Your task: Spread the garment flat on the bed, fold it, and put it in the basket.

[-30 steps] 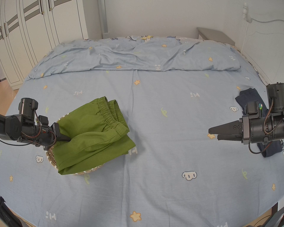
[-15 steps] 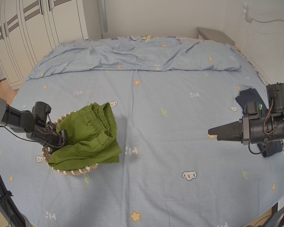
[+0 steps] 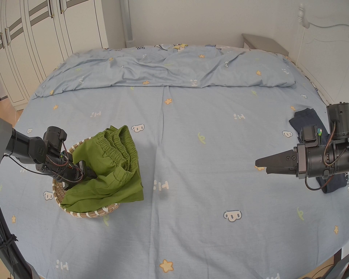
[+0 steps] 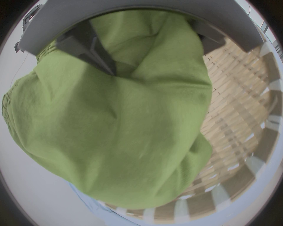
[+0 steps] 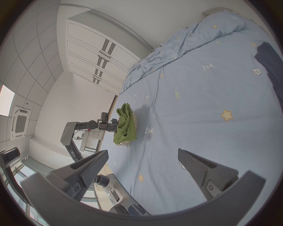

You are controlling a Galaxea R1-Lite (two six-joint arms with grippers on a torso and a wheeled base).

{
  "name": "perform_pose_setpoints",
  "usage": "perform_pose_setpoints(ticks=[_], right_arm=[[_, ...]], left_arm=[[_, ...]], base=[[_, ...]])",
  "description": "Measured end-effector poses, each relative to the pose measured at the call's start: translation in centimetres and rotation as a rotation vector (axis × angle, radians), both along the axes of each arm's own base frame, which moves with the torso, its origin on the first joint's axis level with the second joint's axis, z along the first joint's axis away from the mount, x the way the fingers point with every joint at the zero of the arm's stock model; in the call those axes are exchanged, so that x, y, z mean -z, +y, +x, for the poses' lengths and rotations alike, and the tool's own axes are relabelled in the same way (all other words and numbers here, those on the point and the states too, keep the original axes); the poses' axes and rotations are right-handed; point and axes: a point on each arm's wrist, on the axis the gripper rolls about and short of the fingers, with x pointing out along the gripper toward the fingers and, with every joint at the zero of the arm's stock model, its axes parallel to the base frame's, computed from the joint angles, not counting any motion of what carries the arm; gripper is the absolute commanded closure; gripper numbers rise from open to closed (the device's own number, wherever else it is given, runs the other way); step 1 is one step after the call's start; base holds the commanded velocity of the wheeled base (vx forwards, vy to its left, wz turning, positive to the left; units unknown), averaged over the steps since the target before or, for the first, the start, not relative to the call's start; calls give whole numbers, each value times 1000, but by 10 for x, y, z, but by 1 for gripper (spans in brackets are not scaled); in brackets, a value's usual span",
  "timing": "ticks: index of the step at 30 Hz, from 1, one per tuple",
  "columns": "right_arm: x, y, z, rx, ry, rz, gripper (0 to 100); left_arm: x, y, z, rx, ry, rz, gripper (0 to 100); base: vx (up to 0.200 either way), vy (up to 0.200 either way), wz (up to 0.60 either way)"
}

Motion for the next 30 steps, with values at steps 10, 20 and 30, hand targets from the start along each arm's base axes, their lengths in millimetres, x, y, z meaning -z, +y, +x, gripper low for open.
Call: perform_pose_setpoints(ticks=[10,20,30], right_arm=[[0,0,0,1,-2,0,0],[-1,1,-1,-5,-3,1,0],[-2,0,-4,-5,-15,-1,0]], left_arm=[[-31,-1,-17,-40,-72,78,0],[-63,-10,-39,-38,-162,111,0],[-90,-19,-59,-28,-253,130,0]], base=[[0,0,0],[0,0,0],[0,0,0]])
